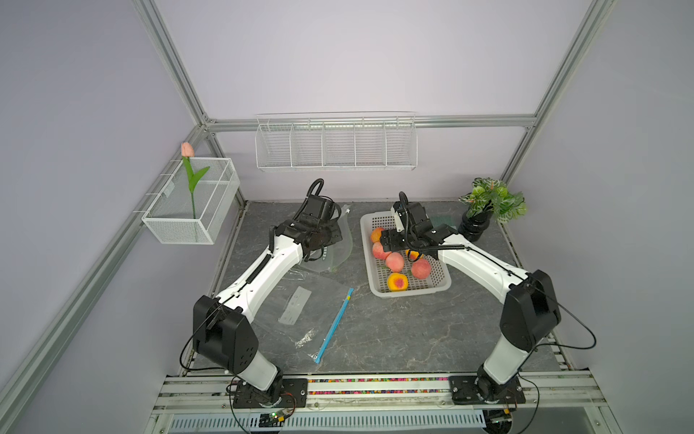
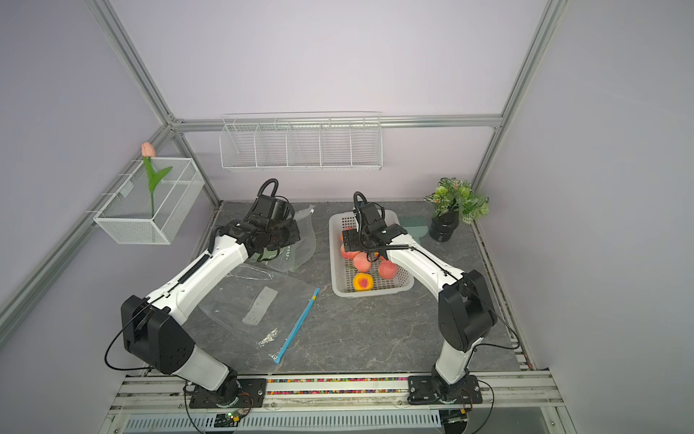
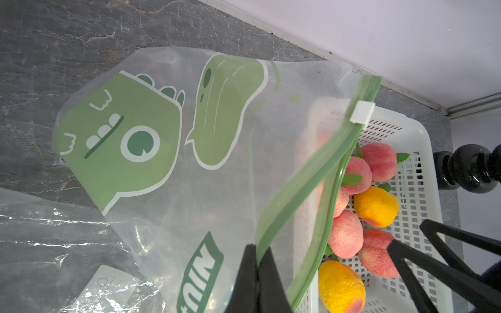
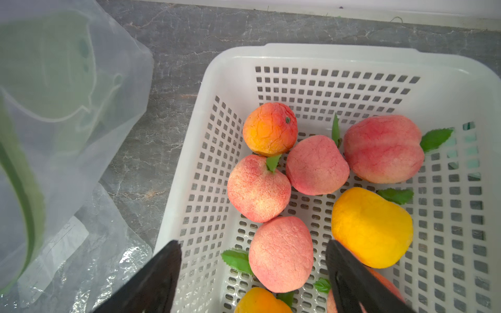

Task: Place the peach in a zip-top bag and seal the zipper
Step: Pick up the peach from the basket.

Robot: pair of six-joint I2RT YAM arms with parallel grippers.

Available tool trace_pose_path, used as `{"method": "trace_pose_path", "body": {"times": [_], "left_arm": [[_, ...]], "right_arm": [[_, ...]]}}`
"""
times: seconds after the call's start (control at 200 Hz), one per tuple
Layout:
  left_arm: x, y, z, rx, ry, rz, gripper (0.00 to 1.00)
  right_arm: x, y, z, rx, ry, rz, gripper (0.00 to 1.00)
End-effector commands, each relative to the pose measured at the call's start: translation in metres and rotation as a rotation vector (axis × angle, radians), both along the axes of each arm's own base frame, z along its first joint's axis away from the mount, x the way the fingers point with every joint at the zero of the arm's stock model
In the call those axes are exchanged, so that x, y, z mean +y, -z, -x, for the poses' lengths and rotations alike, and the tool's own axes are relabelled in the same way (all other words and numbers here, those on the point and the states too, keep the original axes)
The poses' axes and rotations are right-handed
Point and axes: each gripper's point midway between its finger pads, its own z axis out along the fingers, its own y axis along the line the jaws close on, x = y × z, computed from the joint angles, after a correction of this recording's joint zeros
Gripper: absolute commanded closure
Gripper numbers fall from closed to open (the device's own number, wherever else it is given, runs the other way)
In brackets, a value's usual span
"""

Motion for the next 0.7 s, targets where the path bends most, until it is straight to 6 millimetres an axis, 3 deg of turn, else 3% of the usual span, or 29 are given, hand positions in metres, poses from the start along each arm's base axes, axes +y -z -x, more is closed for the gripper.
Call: {"method": "trace_pose_path", "body": {"times": [0.0, 0.32, 0.695], "left_arm": [[-0.001, -0.011, -0.002, -0.022, 0.001, -0.005, 1.0], [-0.001, -0.009, -0.002, -0.017, 0.002, -0.012, 1.0], [-0.001, -0.008, -0.002, -0.013, 0.004, -0.015, 1.0]], "right_arm": [[-0.014, 0.033, 0.009, 0.084, 0.01, 0.083, 0.16], [-0.023, 0.079, 0.02, 0.22, 0.017, 0.137, 0.19], [-0.024, 0.11, 0.017, 0.29, 0.054, 0.141, 0.21]]}}
